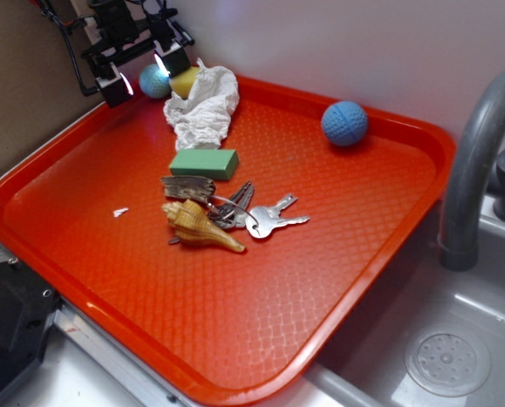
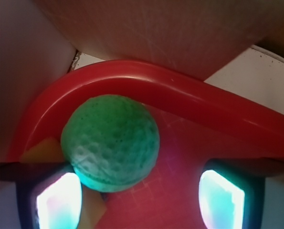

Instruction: Grab the green ball.

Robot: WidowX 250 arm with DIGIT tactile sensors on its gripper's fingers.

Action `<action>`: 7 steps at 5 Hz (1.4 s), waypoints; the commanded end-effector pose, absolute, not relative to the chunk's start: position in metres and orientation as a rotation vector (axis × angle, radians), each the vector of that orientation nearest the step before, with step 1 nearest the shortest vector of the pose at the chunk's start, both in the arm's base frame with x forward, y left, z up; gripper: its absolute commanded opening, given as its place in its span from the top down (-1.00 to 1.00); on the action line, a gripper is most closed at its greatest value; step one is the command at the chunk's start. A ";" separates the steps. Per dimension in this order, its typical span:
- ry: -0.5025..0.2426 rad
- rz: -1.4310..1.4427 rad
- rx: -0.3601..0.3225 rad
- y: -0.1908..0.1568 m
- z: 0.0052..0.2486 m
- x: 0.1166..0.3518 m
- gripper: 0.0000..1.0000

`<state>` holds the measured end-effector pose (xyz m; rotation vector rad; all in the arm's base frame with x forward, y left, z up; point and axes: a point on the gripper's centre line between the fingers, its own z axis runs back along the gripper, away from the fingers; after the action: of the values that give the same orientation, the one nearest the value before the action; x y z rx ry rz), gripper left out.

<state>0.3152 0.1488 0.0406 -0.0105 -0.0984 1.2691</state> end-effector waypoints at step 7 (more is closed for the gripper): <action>-0.211 0.990 0.003 0.139 0.046 0.345 1.00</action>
<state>0.3366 0.1400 0.0269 0.0112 -0.1103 1.0366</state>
